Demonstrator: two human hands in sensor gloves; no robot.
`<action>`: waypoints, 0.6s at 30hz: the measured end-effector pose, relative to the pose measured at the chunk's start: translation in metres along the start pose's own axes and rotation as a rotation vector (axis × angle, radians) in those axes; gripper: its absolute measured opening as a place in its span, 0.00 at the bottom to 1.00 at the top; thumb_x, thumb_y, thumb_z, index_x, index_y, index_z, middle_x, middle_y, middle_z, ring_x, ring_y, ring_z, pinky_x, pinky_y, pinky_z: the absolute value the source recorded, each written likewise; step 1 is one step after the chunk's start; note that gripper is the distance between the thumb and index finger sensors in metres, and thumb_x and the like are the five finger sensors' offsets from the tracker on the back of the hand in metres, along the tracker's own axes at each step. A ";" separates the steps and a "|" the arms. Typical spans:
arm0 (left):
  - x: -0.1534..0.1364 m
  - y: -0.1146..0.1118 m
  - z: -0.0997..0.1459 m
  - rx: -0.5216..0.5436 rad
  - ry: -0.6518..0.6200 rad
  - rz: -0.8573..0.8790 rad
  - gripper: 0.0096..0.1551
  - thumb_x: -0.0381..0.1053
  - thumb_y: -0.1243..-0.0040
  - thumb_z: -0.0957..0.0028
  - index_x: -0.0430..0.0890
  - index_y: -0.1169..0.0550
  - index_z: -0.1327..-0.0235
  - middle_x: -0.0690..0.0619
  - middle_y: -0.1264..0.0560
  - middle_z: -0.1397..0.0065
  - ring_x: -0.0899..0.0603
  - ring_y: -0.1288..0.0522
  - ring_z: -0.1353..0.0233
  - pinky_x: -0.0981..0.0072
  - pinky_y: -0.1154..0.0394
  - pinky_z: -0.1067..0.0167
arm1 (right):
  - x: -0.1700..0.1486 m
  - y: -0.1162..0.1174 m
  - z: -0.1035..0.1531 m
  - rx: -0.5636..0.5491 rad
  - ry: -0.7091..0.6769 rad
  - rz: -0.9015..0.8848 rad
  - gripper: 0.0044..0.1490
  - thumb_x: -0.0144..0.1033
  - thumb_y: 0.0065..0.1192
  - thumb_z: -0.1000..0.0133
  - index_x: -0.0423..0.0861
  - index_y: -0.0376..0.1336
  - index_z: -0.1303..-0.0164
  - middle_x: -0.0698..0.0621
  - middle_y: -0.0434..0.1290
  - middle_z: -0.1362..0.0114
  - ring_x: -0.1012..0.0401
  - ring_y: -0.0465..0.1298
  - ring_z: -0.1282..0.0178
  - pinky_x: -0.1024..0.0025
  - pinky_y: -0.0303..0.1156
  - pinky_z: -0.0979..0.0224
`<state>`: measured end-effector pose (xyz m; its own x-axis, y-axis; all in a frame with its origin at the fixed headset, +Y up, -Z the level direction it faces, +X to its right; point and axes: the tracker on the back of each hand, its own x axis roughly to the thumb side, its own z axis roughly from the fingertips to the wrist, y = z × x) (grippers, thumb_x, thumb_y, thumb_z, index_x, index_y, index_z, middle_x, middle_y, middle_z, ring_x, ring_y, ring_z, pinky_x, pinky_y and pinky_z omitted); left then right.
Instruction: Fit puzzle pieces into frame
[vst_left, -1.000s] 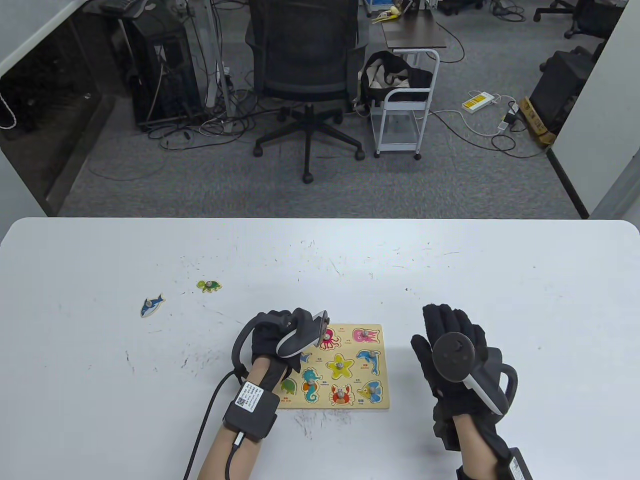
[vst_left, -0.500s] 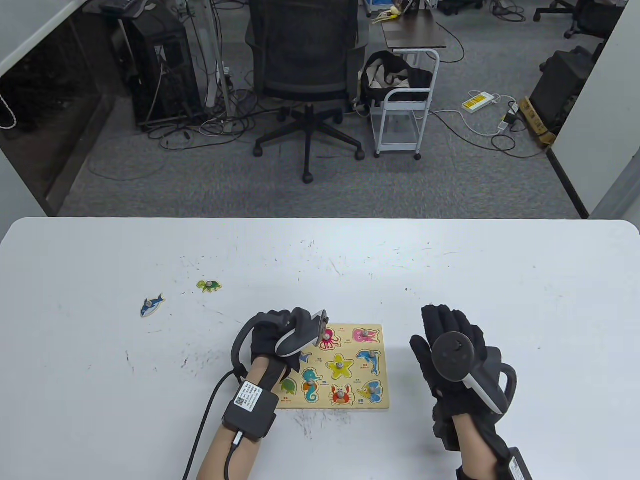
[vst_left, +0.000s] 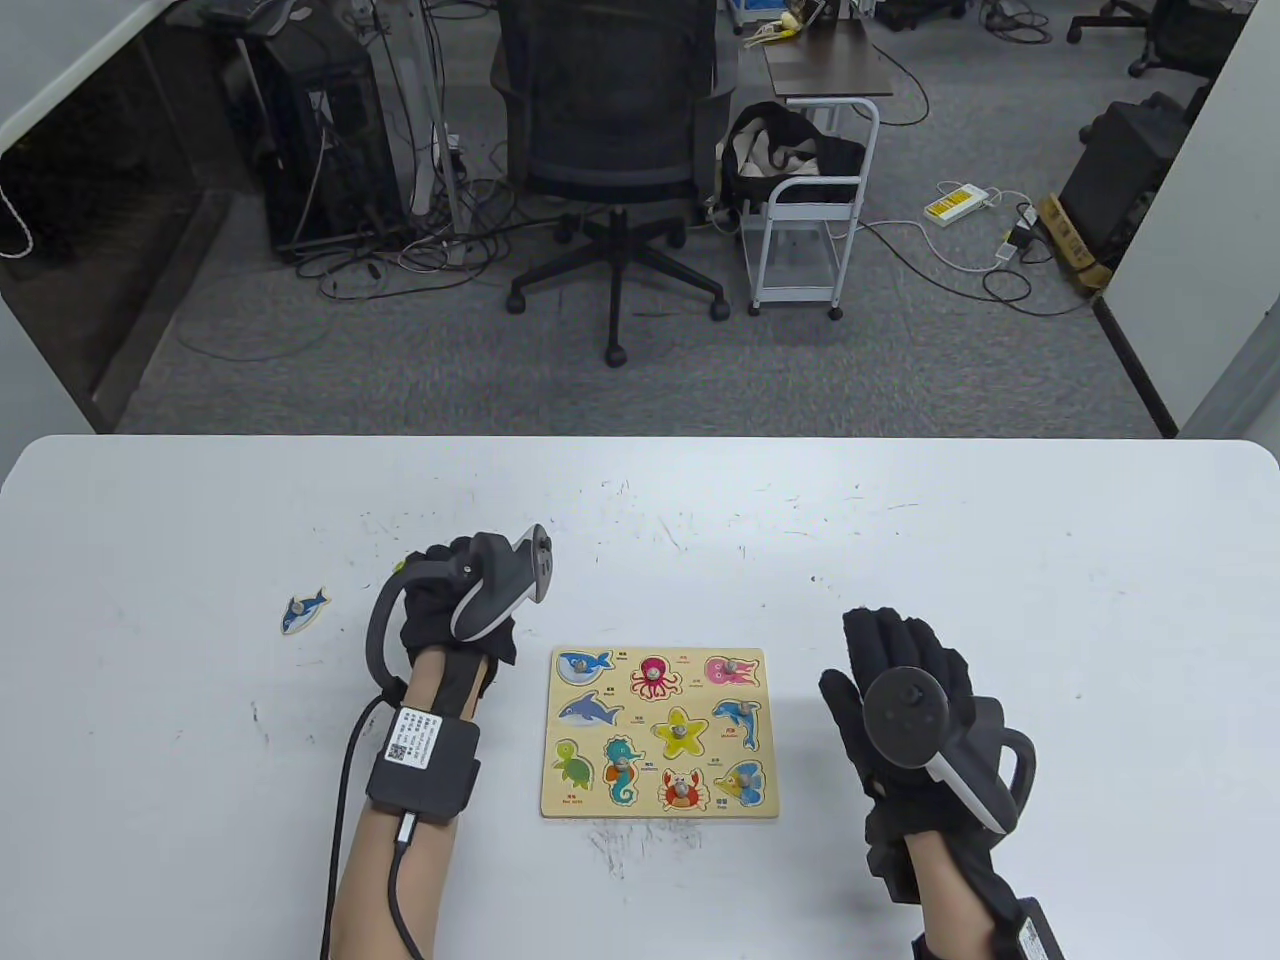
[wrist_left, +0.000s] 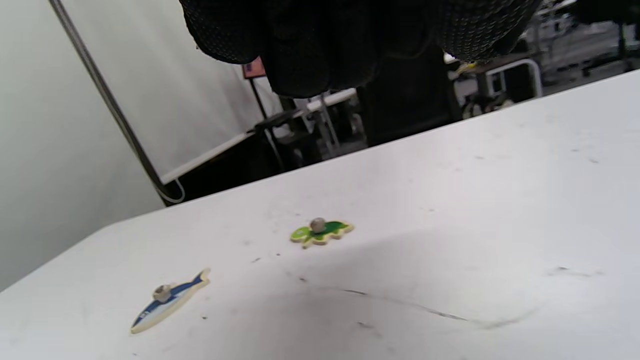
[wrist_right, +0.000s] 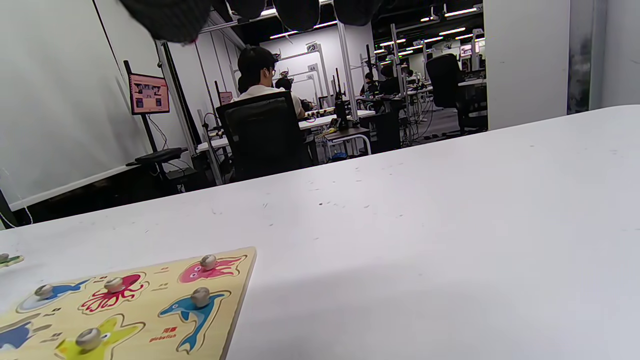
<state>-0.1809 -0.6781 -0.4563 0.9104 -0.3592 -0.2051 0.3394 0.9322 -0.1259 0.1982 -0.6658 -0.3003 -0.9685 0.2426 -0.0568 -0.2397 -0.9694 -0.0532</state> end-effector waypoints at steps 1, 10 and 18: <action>-0.005 -0.001 -0.006 -0.005 0.018 0.001 0.36 0.69 0.42 0.48 0.67 0.32 0.23 0.62 0.26 0.18 0.50 0.25 0.21 0.53 0.29 0.21 | 0.000 0.000 0.000 -0.002 -0.001 0.001 0.43 0.57 0.61 0.44 0.57 0.53 0.18 0.51 0.59 0.12 0.45 0.59 0.13 0.42 0.52 0.15; -0.021 -0.033 -0.051 -0.020 0.111 -0.009 0.35 0.68 0.41 0.49 0.67 0.31 0.25 0.63 0.24 0.21 0.51 0.23 0.23 0.53 0.28 0.22 | 0.004 -0.001 0.003 -0.009 -0.005 0.030 0.43 0.57 0.60 0.44 0.57 0.53 0.18 0.51 0.59 0.13 0.45 0.59 0.13 0.42 0.52 0.15; -0.017 -0.069 -0.080 -0.083 0.157 -0.020 0.33 0.67 0.39 0.50 0.67 0.28 0.28 0.65 0.21 0.26 0.53 0.21 0.27 0.55 0.26 0.24 | 0.007 -0.002 0.004 -0.019 -0.002 0.056 0.43 0.58 0.60 0.44 0.57 0.53 0.18 0.51 0.59 0.13 0.45 0.59 0.13 0.41 0.52 0.15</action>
<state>-0.2393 -0.7401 -0.5216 0.8535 -0.3860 -0.3499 0.3304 0.9203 -0.2095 0.1915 -0.6622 -0.2961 -0.9805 0.1875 -0.0585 -0.1834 -0.9806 -0.0693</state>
